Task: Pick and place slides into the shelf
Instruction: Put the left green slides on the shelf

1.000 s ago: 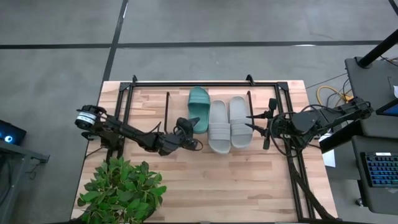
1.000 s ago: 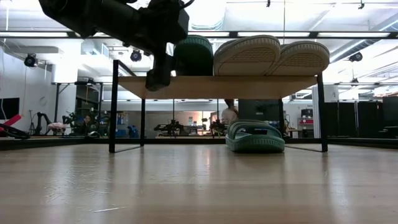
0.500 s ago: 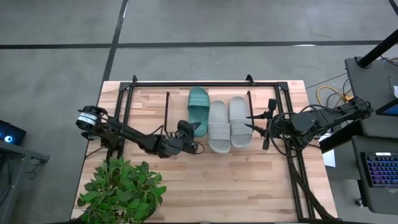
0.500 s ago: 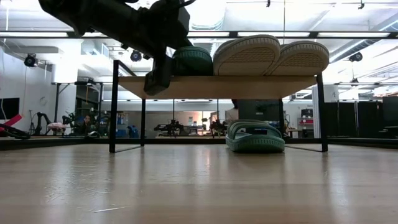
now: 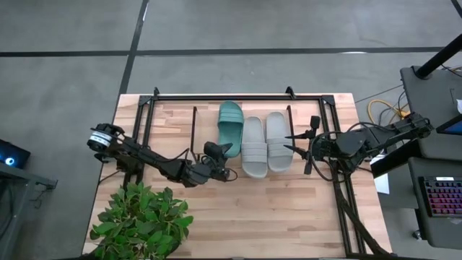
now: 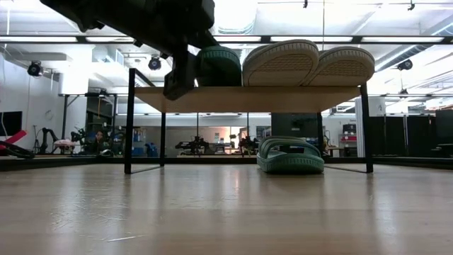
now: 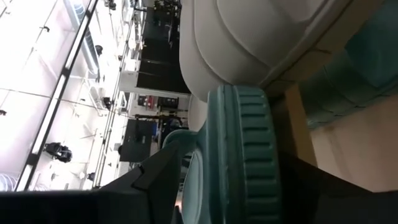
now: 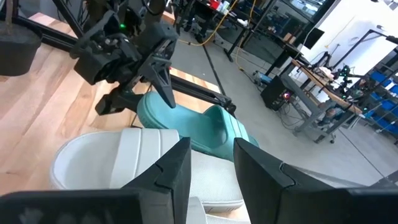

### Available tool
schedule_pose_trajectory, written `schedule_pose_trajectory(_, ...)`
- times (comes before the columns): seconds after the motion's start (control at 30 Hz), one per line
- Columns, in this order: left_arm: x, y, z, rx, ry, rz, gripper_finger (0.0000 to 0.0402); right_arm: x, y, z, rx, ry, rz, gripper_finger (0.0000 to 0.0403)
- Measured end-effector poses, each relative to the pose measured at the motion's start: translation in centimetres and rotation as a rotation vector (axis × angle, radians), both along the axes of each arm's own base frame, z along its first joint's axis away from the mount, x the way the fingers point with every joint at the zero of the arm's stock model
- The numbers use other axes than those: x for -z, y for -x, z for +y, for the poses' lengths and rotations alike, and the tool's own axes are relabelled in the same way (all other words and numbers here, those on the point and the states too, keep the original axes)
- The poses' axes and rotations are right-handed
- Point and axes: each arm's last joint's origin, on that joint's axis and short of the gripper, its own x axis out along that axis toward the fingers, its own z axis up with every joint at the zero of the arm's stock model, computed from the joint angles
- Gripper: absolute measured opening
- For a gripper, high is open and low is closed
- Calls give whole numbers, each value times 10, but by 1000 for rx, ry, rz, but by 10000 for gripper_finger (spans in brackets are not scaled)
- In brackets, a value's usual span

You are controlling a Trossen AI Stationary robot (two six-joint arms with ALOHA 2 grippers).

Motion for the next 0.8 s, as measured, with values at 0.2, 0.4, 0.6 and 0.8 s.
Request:
schedule_pose_trajectory(0.2,0,2,-9,24,16,-15,190,0,0,0,2,-7,-1,112)
schedule_pose_trajectory(0.4,-1,5,-21,55,20,-22,190,2,0,0,2,-5,3,111)
schedule_pose_trajectory(0.6,-1,9,-31,57,82,-81,190,2,0,0,3,-11,1,111)
schedule_pose_trajectory(0.8,-2,15,-46,77,108,-109,190,3,0,0,4,-14,3,111)
